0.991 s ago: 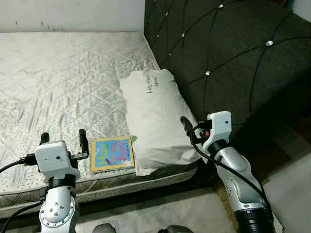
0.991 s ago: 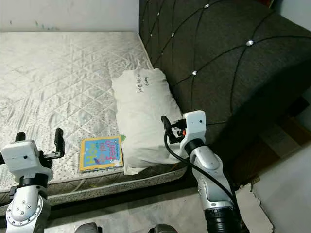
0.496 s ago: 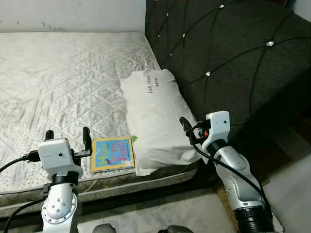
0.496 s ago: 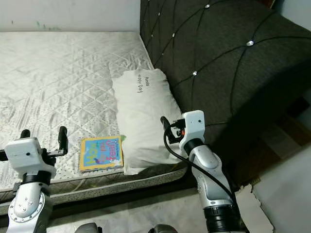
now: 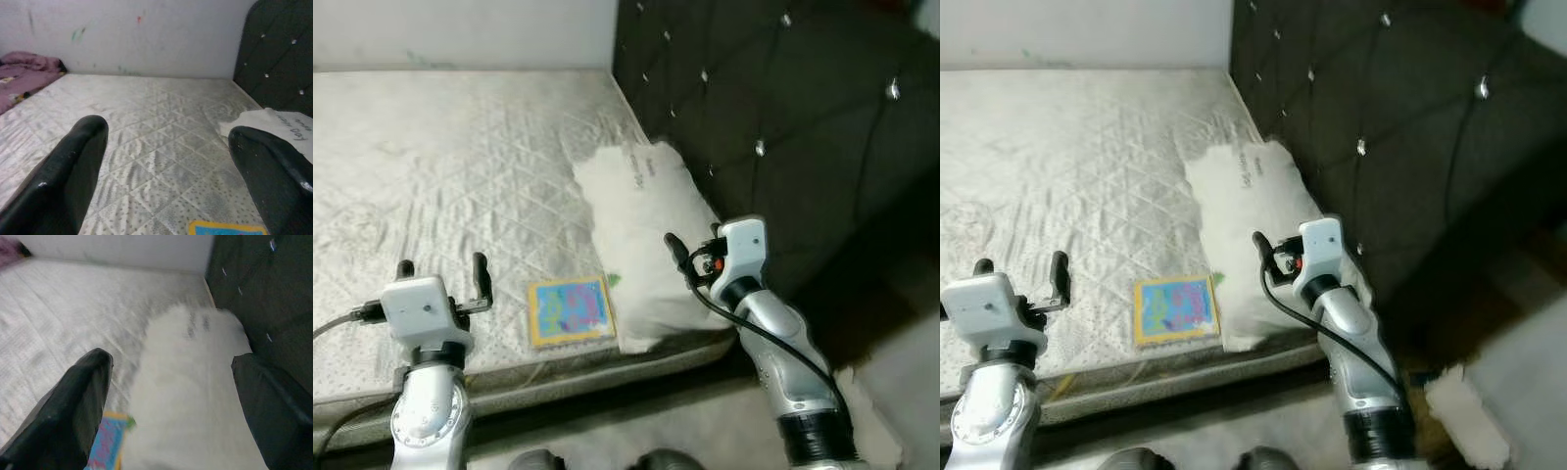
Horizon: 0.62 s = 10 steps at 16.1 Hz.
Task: Clean up the room
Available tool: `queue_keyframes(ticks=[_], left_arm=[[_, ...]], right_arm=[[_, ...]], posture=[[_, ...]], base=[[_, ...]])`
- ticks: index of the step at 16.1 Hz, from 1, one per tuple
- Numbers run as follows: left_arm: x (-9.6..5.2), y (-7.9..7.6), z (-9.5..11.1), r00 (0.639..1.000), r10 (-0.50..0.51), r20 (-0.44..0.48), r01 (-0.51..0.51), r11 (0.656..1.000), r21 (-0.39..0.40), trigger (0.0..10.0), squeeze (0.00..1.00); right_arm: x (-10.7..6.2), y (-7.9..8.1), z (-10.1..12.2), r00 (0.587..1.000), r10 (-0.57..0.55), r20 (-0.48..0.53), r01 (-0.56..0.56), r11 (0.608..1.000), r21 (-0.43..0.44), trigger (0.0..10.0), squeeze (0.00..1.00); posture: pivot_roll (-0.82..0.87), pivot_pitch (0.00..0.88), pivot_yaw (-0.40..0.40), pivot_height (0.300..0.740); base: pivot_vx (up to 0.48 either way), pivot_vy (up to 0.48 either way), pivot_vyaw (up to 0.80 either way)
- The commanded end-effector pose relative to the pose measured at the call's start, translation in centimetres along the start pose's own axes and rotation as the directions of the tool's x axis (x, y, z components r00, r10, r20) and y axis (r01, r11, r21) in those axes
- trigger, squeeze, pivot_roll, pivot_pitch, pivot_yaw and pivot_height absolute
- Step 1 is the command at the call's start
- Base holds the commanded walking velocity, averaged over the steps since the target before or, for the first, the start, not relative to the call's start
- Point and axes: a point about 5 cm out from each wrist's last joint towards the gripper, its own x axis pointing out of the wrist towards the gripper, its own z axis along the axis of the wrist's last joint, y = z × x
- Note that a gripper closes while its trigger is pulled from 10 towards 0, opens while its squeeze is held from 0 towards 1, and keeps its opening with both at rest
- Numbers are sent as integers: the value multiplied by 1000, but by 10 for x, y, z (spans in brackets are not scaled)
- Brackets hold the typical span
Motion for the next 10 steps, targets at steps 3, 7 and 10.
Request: queue_keyframes(ticks=[3, 7, 10], left_arm=[[-1, 4, 0, 1000, 2, -8, -2, 1000, 8, 10000, 0], [-1, 5, -1, 1000, 12, -15, -12, 1000, 0, 10000, 0], [-1, 6, -2, 1000, 16, -20, -16, 1000, -4, 10000, 0]], right_arm=[[2, 2, 3, 1000, 3, 5, -3, 1000, 0, 10000, 0], [2, 2, 2, 1000, 9, 1, -9, 1000, -2, 10000, 0], [2, 3, 2, 1000, 15, -1, -15, 1000, -3, 10000, 0]], posture=[[11, 31, -74, 740], [10, 32, -74, 740], [10, 32, -74, 740]], base=[[0, 480, 0], [0, 480, 0], [0, 480, 0]])
